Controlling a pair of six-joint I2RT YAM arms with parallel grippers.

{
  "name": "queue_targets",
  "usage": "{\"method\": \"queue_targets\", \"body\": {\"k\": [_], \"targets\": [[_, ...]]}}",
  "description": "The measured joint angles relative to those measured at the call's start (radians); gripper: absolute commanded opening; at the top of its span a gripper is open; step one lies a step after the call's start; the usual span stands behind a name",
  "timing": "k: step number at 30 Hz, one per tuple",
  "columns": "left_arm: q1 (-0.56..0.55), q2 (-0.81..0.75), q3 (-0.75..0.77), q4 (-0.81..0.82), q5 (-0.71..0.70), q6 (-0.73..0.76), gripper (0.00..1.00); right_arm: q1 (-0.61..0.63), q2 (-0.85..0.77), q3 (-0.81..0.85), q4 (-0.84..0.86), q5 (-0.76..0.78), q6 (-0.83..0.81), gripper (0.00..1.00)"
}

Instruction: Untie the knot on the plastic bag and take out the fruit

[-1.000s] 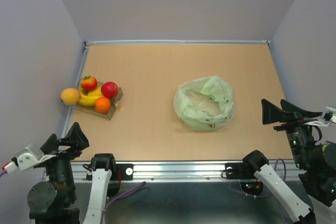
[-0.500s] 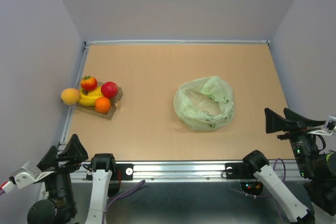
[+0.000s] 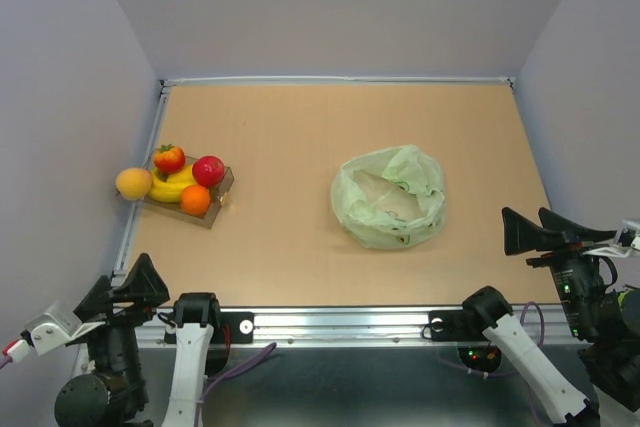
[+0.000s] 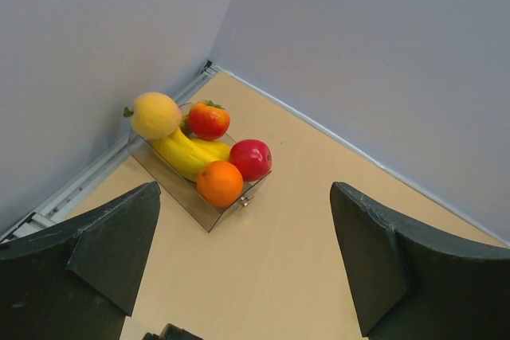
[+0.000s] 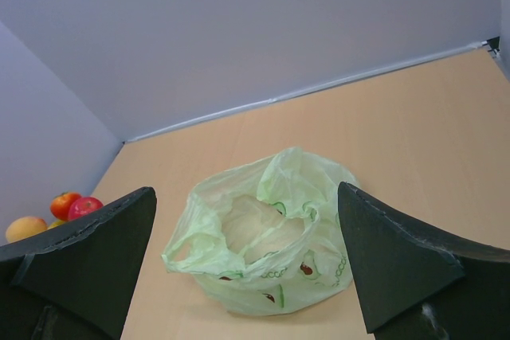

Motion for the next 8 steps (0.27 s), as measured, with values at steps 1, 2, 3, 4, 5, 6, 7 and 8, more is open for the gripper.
{"method": "queue_targets", "body": {"k": [1, 2, 3, 4, 5, 6, 7, 8], "targets": [[0.000, 0.000, 0.000, 0.000, 0.000, 0.000, 0.99, 0.000, 0.000, 0.000, 0.000, 0.000, 0.000, 1.00], [0.000, 0.000, 0.000, 0.000, 0.000, 0.000, 0.99, 0.000, 0.000, 0.000, 0.000, 0.000, 0.000, 1.00], [0.000, 0.000, 0.000, 0.000, 0.000, 0.000, 0.99, 0.000, 0.000, 0.000, -0.001, 0.000, 0.000, 1.00], [0.000, 0.000, 0.000, 0.000, 0.000, 0.000, 0.99, 0.000, 0.000, 0.000, -0.001, 0.000, 0.000, 1.00], [0.000, 0.000, 0.000, 0.000, 0.000, -0.001, 0.99, 0.000, 0.001, 0.000, -0.002, 0.000, 0.000, 1.00], [0.000, 0.000, 0.000, 0.000, 0.000, -0.003, 0.99, 0.000, 0.002, 0.000, -0.002, 0.000, 0.000, 1.00], [0.000, 0.000, 0.000, -0.001, 0.000, -0.003, 0.99, 0.000, 0.004, 0.000, -0.003, 0.000, -0.001, 1.00], [0.000, 0.000, 0.000, -0.001, 0.001, -0.004, 0.99, 0.000, 0.007, 0.000, -0.003, 0.000, -0.001, 1.00]]}}
